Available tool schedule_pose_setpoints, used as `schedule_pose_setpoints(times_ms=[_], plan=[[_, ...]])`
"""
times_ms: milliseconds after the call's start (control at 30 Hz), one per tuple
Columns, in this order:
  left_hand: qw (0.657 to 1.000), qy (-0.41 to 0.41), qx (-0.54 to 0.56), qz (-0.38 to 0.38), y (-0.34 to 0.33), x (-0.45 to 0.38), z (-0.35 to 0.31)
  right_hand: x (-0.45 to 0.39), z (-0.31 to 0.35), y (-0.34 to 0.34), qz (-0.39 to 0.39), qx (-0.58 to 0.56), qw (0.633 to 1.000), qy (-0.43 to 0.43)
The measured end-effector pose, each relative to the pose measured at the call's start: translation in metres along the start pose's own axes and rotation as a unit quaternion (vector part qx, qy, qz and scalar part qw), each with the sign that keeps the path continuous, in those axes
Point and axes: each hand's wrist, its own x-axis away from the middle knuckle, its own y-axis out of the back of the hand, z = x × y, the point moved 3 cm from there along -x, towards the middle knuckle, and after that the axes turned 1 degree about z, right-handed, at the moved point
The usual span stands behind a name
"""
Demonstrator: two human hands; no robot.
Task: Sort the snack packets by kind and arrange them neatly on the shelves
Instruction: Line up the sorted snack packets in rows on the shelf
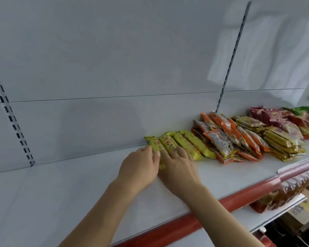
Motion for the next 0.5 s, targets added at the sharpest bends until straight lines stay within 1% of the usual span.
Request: schedule_pose_setpoints(times_ms=[33, 100, 167, 200, 267, 300, 333, 400, 433, 500], plan=[[0.999, 0.021, 0.024, 0.009, 0.001, -0.004, -0.002, -0.006, -0.004, -0.001, -0.022, 0.003, 1.000, 0.016], [0.992, 0.069, 0.108, 0.016, -0.003, -0.014, -0.002, -0.010, -0.015, 0.002, -0.090, -0.012, 0.995, 0.044], [0.969, 0.114, 0.220, 0.003, -0.007, -0.018, -0.006, -0.004, -0.024, 0.010, -0.161, -0.070, 0.981, 0.082], [0.948, 0.134, 0.289, -0.013, -0.009, -0.018, -0.010, 0.001, -0.027, 0.012, -0.184, -0.098, 0.973, 0.101], [0.890, 0.184, 0.414, -0.046, -0.014, -0.015, -0.021, 0.015, -0.027, 0.016, -0.212, -0.138, 0.956, 0.147], [0.867, 0.208, 0.448, -0.065, -0.016, -0.014, -0.026, 0.021, -0.028, 0.017, -0.219, -0.163, 0.946, 0.175], [0.853, 0.227, 0.462, -0.088, -0.018, -0.012, -0.030, 0.024, -0.030, 0.016, -0.213, -0.193, 0.938, 0.193], [0.833, 0.253, 0.474, -0.134, -0.022, -0.012, -0.031, 0.023, -0.042, 0.012, -0.183, -0.219, 0.937, 0.199], [0.820, 0.259, 0.488, -0.150, -0.023, -0.011, -0.031, 0.019, -0.051, 0.012, -0.181, -0.206, 0.943, 0.188], [0.783, 0.269, 0.535, -0.168, -0.024, -0.007, -0.030, 0.003, -0.067, 0.011, -0.175, -0.138, 0.964, 0.144]])
